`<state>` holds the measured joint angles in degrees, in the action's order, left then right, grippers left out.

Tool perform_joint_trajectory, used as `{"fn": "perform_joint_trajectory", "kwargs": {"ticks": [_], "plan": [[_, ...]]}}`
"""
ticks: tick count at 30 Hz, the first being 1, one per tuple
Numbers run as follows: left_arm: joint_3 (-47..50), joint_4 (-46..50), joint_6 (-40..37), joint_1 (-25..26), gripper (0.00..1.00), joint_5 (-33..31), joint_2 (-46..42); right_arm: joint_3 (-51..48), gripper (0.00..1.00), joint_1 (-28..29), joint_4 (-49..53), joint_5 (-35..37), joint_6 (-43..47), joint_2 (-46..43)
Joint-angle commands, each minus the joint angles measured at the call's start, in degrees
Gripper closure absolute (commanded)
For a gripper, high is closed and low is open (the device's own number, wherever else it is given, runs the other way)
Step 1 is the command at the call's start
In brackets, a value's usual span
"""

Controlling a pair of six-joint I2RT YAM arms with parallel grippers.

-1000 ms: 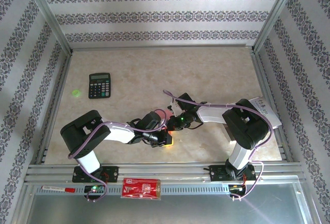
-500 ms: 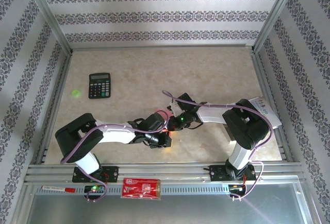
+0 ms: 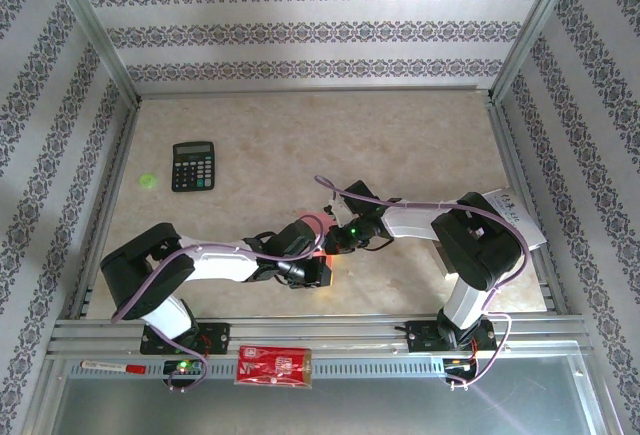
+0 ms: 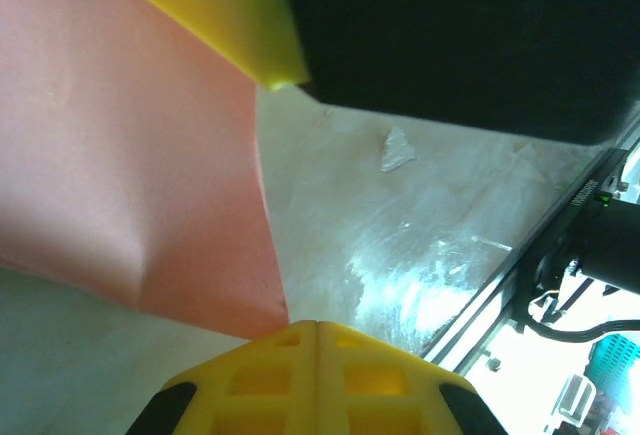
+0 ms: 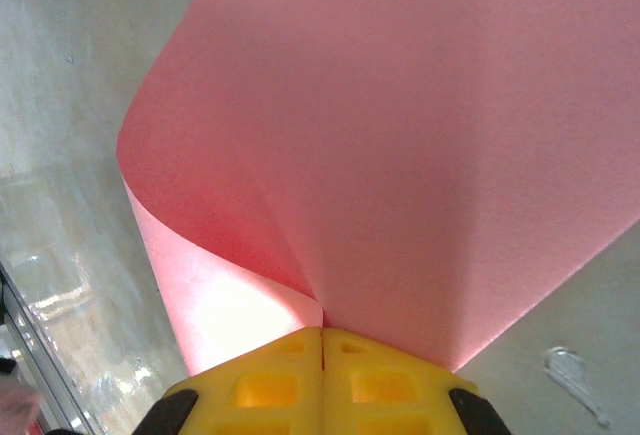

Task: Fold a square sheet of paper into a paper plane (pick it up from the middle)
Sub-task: Perform the third fold on the triangle at the bottom-center of the table.

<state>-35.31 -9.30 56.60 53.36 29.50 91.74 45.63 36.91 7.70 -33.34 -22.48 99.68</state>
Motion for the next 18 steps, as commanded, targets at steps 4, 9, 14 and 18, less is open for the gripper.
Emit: {"fn": "perform_joint_trajectory", "kwargs": {"ticks": [4,9,14,18], "plan": [[-0.81,-0.82,-0.79,-0.37,0.99,0.3,3.92,-2.82,1.0,1.52,6.32,8.75,1.65,4.66],[-0.69,-1.56,-0.71,-0.37,0.99,0.75,3.24,-2.91,1.0,1.65,6.53,8.78,1.74,4.65],[1.38,-3.52,0.1,-1.38,0.98,-0.85,-2.09,-2.82,1.0,1.59,6.51,8.73,1.83,4.71],[3.33,-6.83,1.45,-3.04,0.98,-0.12,-2.65,-2.74,1.0,1.68,6.36,8.73,1.91,5.09]]}}
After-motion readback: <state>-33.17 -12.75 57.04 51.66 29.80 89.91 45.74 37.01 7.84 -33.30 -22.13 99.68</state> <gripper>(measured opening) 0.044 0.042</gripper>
